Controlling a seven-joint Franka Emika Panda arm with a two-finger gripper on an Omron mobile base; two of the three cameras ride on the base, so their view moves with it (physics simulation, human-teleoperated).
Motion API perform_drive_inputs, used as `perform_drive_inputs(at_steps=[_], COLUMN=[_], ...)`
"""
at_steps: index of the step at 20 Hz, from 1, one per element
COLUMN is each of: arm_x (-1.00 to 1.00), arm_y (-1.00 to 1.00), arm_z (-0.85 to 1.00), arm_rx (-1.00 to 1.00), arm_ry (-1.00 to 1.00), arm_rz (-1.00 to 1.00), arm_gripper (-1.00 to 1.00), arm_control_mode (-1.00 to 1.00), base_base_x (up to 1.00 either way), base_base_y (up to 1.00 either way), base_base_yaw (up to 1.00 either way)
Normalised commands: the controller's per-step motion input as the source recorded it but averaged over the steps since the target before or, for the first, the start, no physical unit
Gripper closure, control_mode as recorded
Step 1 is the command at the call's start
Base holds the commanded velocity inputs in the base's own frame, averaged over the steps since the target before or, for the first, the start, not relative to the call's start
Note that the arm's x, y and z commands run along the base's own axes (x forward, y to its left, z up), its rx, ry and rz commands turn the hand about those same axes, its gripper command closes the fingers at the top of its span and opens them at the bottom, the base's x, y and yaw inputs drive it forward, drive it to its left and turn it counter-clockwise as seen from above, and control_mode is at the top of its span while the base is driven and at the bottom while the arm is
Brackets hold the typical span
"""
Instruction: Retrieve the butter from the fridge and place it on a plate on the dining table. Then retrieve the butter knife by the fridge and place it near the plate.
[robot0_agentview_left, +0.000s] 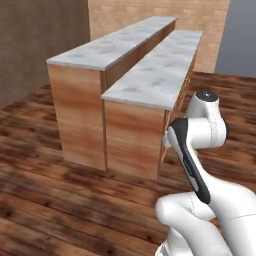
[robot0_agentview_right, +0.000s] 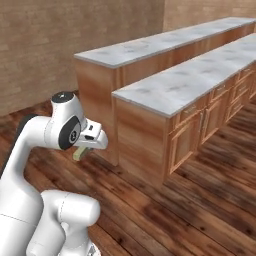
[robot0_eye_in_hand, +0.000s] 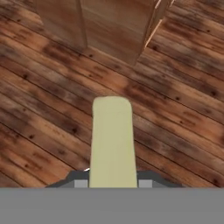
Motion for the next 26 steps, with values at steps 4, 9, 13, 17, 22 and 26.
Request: perform_drive_inputs(at_steps=[4,9,13,17,22,26], arm_x=[0.00,0.00,0.00,0.00,0.00,0.00], arm_y=[0.00,0.00,0.00,0.00,0.00,0.00], arm_z=[0.00,0.00,0.00,0.00,0.00,0.00], arm_rx=[0.00,0.00,0.00,0.00,0.00,0.00], arm_ry=[0.00,0.00,0.00,0.00,0.00,0.00], arm_rz=[0.00,0.00,0.00,0.00,0.00,0.00], arm_gripper=[1.00,1.00,1.00,1.00,1.00,1.00], arm_control_mode=[1.00,1.00,1.00,1.00,1.00,1.00], base_base_x=[0.45,0.49,0.39,0.23,0.34,0.29], base_base_y=[1.00,1.00,1.00,1.00,1.00,1.00], base_base_yaw=[-0.25,-0.24,-0.26,-0.27,-0.28,-0.38])
